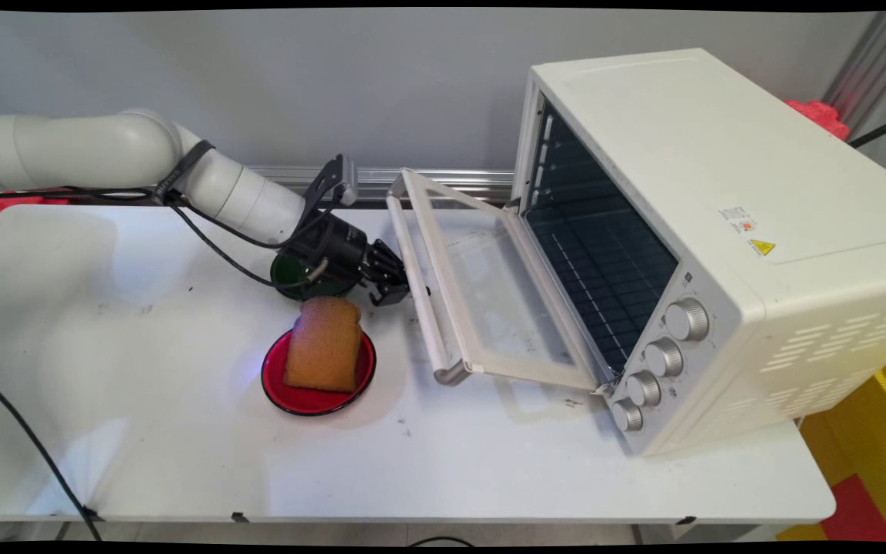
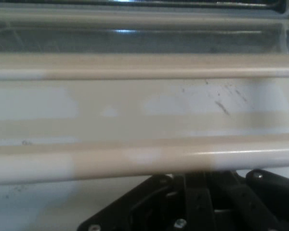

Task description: Close the oven

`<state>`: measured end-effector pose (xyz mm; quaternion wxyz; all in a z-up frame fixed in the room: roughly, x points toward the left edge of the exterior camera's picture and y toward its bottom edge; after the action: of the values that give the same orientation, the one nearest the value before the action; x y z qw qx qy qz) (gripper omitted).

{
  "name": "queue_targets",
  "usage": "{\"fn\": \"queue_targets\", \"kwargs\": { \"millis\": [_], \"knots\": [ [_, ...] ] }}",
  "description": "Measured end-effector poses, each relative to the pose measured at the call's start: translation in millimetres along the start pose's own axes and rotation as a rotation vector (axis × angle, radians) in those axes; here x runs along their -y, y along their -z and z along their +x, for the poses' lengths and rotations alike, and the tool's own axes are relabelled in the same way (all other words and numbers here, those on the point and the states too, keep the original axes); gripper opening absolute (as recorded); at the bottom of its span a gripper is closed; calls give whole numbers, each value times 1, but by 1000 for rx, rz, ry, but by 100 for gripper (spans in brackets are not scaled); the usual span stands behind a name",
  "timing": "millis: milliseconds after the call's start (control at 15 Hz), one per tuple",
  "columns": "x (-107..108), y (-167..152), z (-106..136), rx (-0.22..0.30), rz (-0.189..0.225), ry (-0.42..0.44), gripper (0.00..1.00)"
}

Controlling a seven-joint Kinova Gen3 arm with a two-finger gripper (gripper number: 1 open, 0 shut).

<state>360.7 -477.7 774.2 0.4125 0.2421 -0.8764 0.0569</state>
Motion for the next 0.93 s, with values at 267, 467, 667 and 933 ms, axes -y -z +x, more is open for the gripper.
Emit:
{"fn": "queue_targets", "kwargs": {
  "millis": [267, 467, 667, 933],
  "knots": [
    [1, 5, 12, -42, -4, 2, 0],
    [4, 9, 24, -76, -3, 4, 0],
    [7, 13, 35, -109, -3, 6, 0],
    [9, 17, 52, -153, -5, 8, 0]
  ]
}}
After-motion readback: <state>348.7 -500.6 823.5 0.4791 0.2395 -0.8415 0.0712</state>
